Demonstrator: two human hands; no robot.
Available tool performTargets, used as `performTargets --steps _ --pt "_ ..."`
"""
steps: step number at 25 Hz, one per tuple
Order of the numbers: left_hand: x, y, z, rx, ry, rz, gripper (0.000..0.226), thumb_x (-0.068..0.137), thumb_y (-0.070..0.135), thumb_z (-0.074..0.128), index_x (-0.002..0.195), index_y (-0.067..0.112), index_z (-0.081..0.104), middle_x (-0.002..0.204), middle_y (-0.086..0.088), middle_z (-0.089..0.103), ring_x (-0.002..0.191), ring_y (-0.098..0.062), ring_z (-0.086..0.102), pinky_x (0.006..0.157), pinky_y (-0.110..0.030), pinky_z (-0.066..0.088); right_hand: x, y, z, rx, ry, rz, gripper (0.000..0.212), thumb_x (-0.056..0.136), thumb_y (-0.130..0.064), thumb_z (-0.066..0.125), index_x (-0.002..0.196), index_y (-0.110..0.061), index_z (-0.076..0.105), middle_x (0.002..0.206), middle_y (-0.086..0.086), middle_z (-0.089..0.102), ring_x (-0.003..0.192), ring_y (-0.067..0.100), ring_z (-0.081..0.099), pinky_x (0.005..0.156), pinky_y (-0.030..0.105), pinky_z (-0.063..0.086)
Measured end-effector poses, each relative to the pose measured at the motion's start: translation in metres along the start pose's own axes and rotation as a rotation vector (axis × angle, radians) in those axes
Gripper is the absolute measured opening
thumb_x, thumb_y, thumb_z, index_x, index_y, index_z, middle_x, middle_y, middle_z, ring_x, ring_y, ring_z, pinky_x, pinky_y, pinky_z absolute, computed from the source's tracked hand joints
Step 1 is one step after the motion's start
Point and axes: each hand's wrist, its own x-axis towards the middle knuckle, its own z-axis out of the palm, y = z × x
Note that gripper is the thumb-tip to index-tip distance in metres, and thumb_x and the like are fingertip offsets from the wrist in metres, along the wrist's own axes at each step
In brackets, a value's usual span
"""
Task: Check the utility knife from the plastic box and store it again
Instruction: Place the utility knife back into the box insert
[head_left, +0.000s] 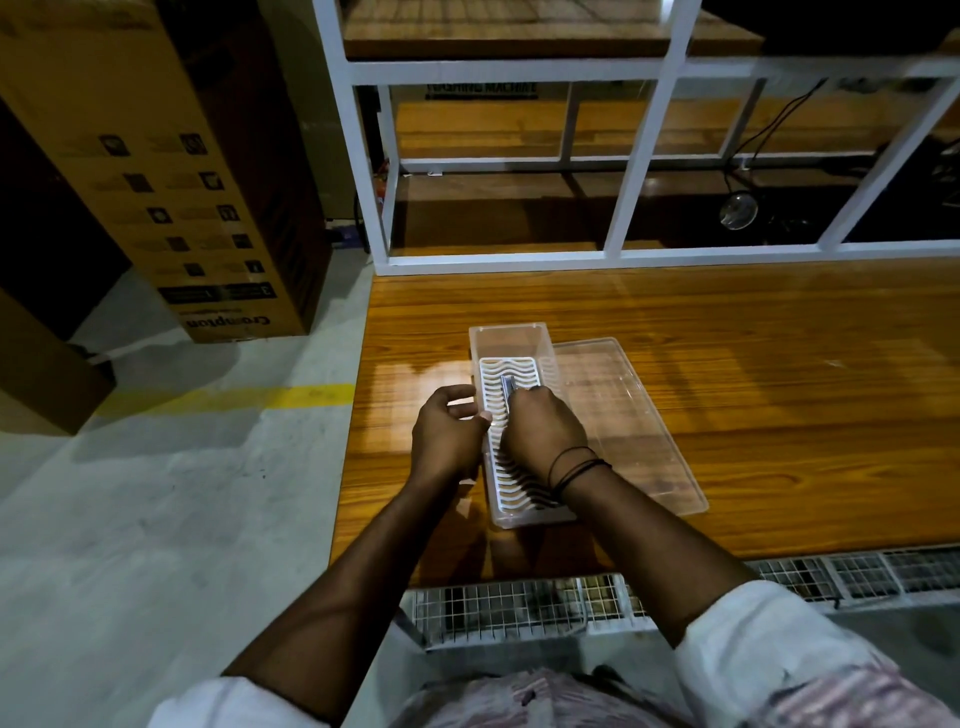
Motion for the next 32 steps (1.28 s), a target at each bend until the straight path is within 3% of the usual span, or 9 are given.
performTargets --steps 11,14,17,21,23,26,30,32 --pt "0.0 0.004 0.0 -0.04 -0.018 -0.049 0.033 0.088 0.004 0.072 0.116 0.021 0.066 0.111 -0.008 0.077 0.089 -0.034 0.079 0.076 -0.066 0.063 0.0 0.007 -0.004 0.118 0.075 -0.002 0.023 0.088 -0.018 0.066 0.107 -0.005 0.071 0.111 0.019 0.071 0.103 0.038 0.068 0.084 0.038 0.056" --pt "0.0 0.005 0.0 -0.05 -0.022 -0.055 0.034 0.088 0.004 0.072 0.116 0.021 0.066 0.11 -0.008 0.077 0.09 -0.032 0.079 0.077 -0.064 0.064 -0.002 0.014 -0.013 0.263 0.168 0.028 0.032 0.088 -0.023 0.069 0.114 -0.006 0.074 0.11 0.016 0.075 0.106 0.032 0.07 0.093 0.035 0.054" --pt "-0.001 0.006 0.0 -0.046 -0.028 -0.053 0.034 0.09 0.005 0.072 0.12 0.019 0.065 0.113 -0.007 0.076 0.092 -0.031 0.078 0.077 -0.06 0.065 -0.007 0.029 -0.026 0.365 0.301 0.032 0.024 0.086 -0.021 0.071 0.105 -0.009 0.08 0.099 0.011 0.08 0.096 0.025 0.073 0.087 0.029 0.053" --pt "-0.002 0.009 0.001 -0.051 -0.031 -0.049 0.035 0.088 0.004 0.07 0.119 0.021 0.064 0.114 -0.005 0.076 0.092 -0.027 0.077 0.075 -0.053 0.067 -0.006 0.071 -0.03 0.414 0.384 0.162 0.02 0.084 -0.018 0.072 0.101 -0.01 0.08 0.096 0.011 0.079 0.093 0.028 0.073 0.084 0.035 0.056" --pt "-0.003 0.01 0.001 -0.046 -0.029 -0.053 0.035 0.088 0.003 0.069 0.117 0.022 0.063 0.111 -0.004 0.077 0.09 -0.026 0.077 0.076 -0.055 0.066 -0.006 0.09 -0.026 0.342 0.342 0.273 0.03 0.084 -0.023 0.073 0.112 -0.012 0.076 0.108 0.013 0.075 0.103 0.031 0.069 0.086 0.037 0.055" --pt "-0.005 0.011 0.002 -0.034 -0.02 -0.055 0.036 0.089 0.004 0.068 0.12 0.021 0.062 0.11 -0.003 0.076 0.088 -0.025 0.076 0.076 -0.055 0.066 -0.011 0.11 -0.019 0.187 0.231 0.428 0.054 0.082 -0.038 0.074 0.131 -0.018 0.063 0.135 0.016 0.056 0.128 0.04 0.047 0.103 0.048 0.045" --pt "-0.006 0.011 0.003 -0.039 -0.002 -0.044 0.036 0.092 0.008 0.069 0.126 0.02 0.063 0.11 -0.001 0.075 0.088 -0.021 0.074 0.068 -0.038 0.063 -0.013 0.119 -0.01 0.038 0.098 0.504 0.089 0.068 -0.067 0.075 0.138 -0.019 0.048 0.143 0.02 0.042 0.133 0.045 0.037 0.107 0.054 0.035" --pt "-0.007 0.012 0.003 -0.035 -0.004 -0.046 0.036 0.093 0.009 0.068 0.128 0.019 0.063 0.112 -0.002 0.075 0.088 -0.021 0.074 0.067 -0.036 0.063 -0.011 0.121 -0.008 0.033 0.055 0.522 0.098 0.066 -0.073 0.074 0.142 -0.019 0.044 0.147 0.021 0.039 0.135 0.046 0.035 0.108 0.056 0.033"
